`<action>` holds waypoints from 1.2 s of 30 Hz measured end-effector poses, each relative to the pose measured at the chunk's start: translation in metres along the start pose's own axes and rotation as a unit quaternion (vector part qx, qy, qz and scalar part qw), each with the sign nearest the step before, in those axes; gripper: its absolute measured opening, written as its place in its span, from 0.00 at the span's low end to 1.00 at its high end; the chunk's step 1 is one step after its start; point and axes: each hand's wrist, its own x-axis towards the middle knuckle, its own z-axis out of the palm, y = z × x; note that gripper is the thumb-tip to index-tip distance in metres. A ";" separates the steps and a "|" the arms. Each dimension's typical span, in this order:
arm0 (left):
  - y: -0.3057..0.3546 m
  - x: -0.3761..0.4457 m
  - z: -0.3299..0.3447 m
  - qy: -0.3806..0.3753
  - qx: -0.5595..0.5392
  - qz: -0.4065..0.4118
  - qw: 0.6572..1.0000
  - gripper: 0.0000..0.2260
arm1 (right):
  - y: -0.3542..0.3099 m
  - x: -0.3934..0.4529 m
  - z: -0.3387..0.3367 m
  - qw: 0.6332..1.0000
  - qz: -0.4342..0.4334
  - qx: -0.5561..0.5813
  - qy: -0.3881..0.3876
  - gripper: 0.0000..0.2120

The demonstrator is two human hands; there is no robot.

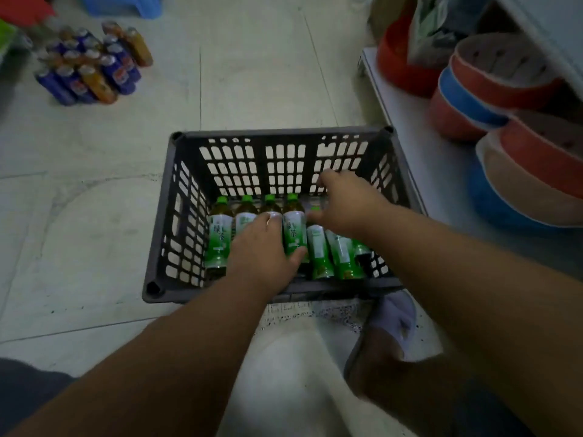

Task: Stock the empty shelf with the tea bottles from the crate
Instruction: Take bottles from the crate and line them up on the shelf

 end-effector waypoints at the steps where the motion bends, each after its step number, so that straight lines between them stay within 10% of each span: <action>1: 0.001 0.004 0.014 -0.013 -0.013 -0.007 1.000 0.38 | 0.009 0.010 0.011 1.000 0.013 0.003 -0.011 0.31; 18: 0.003 0.015 0.049 -0.041 0.005 -0.020 0.999 0.44 | 0.094 0.114 0.148 0.942 0.303 0.082 -0.122 0.36; 31: 0.000 0.017 0.050 -0.065 -0.002 -0.021 0.998 0.45 | 0.084 0.080 0.098 0.947 0.146 0.271 -0.093 0.35; 36: 0.005 0.007 0.017 -0.128 -0.164 -0.040 0.977 0.45 | 0.056 0.029 0.020 0.935 0.084 0.344 -0.011 0.35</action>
